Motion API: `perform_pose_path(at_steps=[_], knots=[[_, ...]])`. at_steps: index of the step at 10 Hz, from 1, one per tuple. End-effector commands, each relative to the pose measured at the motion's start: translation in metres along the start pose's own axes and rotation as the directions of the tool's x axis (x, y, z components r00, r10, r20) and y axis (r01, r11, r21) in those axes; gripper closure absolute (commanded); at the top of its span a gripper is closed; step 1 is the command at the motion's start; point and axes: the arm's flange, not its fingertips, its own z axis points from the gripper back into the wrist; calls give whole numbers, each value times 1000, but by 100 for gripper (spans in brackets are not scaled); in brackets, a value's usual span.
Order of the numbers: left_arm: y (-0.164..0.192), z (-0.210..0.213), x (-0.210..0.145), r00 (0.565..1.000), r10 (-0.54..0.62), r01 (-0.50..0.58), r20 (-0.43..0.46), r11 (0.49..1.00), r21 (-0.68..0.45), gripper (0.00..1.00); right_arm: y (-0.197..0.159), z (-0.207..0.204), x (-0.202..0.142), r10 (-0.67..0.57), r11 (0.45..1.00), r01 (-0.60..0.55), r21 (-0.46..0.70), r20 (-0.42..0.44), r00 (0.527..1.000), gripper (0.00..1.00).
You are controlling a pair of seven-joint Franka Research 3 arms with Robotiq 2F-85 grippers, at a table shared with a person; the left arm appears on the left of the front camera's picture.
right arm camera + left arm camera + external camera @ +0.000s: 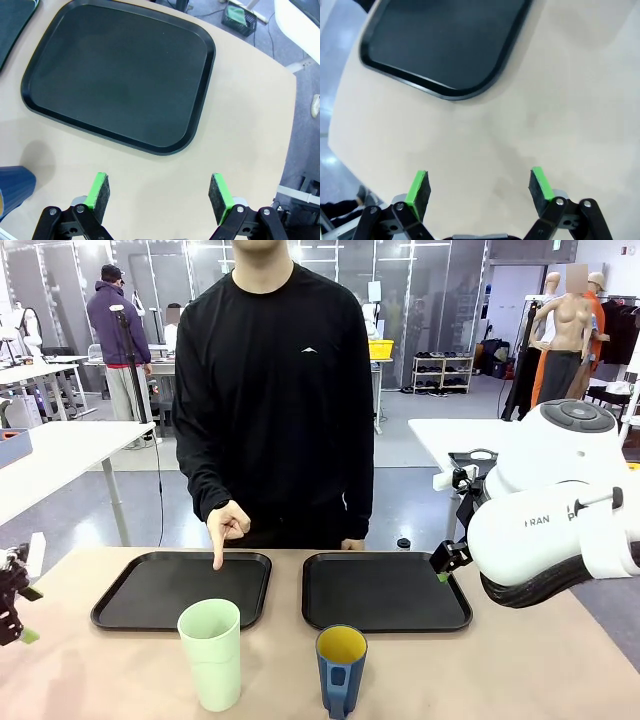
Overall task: Sort and store the cups by type.
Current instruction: Pick up the Reusable plastic cup.
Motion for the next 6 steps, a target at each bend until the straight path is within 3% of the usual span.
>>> perform_pose_path(at_steps=[1,4,5,6], knots=[[4,5,7,1000,14,-13,-17,999,32,0,0,0,0,-2,1000,2,3,-1,1000,0],[1,0,0,1000,1,-1,-1,1000,5,0,0,0,0,-2,1000,2,3,-1,1000,0],[-1,-7,9,986,-134,136,-102,991,16,0,0,0,0,-2,1000,2,3,-1,1000,0],[0,-1,-2,962,-182,184,-204,983,-8,0,0,0,0,-2,1000,2,3,-1,1000,0]])
